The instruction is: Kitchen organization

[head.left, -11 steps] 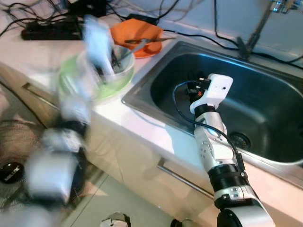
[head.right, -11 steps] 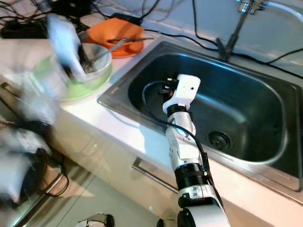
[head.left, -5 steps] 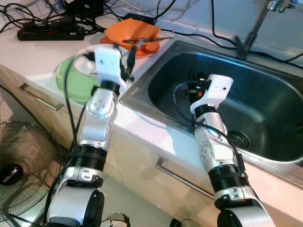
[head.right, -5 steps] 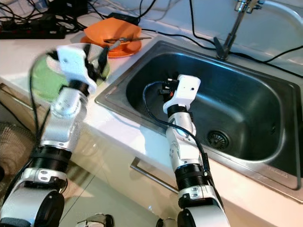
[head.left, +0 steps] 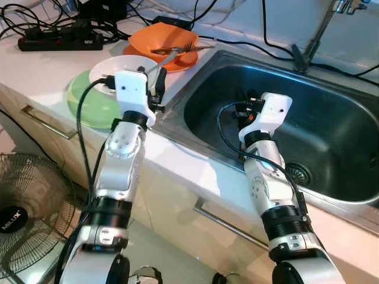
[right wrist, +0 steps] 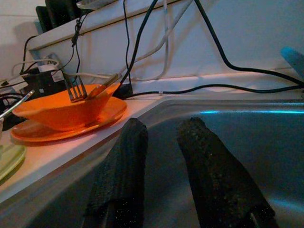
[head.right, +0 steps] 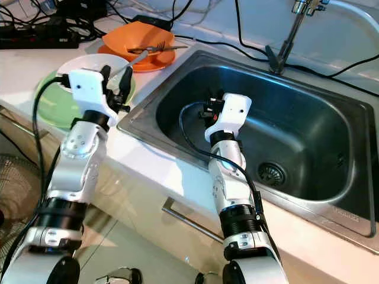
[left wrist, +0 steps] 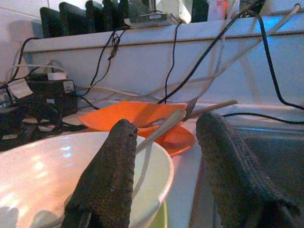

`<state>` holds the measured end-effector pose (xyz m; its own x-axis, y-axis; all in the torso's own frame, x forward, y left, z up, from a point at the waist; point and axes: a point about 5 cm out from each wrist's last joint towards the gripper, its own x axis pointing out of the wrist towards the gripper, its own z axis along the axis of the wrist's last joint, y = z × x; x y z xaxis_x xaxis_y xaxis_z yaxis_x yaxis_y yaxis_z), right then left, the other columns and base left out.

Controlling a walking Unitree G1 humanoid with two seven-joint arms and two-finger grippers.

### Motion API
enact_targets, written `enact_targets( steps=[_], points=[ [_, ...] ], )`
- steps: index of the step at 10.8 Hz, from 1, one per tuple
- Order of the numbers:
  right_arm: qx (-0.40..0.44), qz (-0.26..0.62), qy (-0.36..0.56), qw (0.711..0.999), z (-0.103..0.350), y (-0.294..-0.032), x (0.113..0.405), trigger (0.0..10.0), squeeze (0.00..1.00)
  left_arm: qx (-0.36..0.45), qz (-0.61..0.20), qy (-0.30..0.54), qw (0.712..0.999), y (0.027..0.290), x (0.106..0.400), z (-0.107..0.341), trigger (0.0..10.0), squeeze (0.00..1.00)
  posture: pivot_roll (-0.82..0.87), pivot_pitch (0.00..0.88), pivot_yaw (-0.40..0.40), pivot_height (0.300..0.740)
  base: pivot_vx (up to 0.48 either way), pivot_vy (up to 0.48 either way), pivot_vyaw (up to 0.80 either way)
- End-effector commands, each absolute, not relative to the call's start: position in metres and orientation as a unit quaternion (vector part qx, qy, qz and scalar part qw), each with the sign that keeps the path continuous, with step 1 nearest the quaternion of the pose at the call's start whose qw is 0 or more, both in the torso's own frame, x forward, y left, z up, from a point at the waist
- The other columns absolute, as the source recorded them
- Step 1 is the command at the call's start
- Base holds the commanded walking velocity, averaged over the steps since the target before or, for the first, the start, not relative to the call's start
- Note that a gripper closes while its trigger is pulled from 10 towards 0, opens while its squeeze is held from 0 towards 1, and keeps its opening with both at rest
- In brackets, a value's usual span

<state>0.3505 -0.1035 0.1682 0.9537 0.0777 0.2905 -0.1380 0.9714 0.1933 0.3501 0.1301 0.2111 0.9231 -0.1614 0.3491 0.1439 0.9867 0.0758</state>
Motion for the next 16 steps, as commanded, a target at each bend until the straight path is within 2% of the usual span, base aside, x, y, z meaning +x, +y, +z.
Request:
enact_targets(
  steps=[1,9,12,13,16],
  points=[
    [0.106,0.051,-0.143,0.983,0.171,-0.106,0.351,10.0,0.00,0.024,-0.074,-0.174,0.982,0.130,0.348,0.209,10.0,0.00,0.08,0.107,-0.021,0.740,0.000,0.000,0.00],
    [0.104,0.054,-0.139,0.983,0.169,-0.104,0.353,10.0,0.00,0.021,-0.035,-0.149,0.988,0.152,0.336,0.204,10.0,0.00,0.09,0.097,-0.024,0.740,0.000,0.000,0.00],
    [0.105,0.056,-0.141,0.983,0.170,-0.103,0.353,10.0,0.00,0.019,-0.071,-0.173,0.982,0.138,0.334,0.216,10.0,0.00,0.09,0.088,-0.022,0.740,0.000,0.000,0.00],
    [0.106,0.056,-0.143,0.983,0.170,-0.102,0.353,10.0,0.00,0.011,-0.092,-0.164,0.982,0.128,0.336,0.211,10.0,0.00,0.08,0.078,-0.016,0.740,0.000,0.000,0.00],
    [0.105,0.055,-0.144,0.982,0.170,-0.102,0.352,10.0,0.00,0.008,-0.100,-0.143,0.985,0.124,0.339,0.203,10.0,0.00,0.07,0.073,-0.010,0.740,0.000,0.000,0.00]
  ],
)
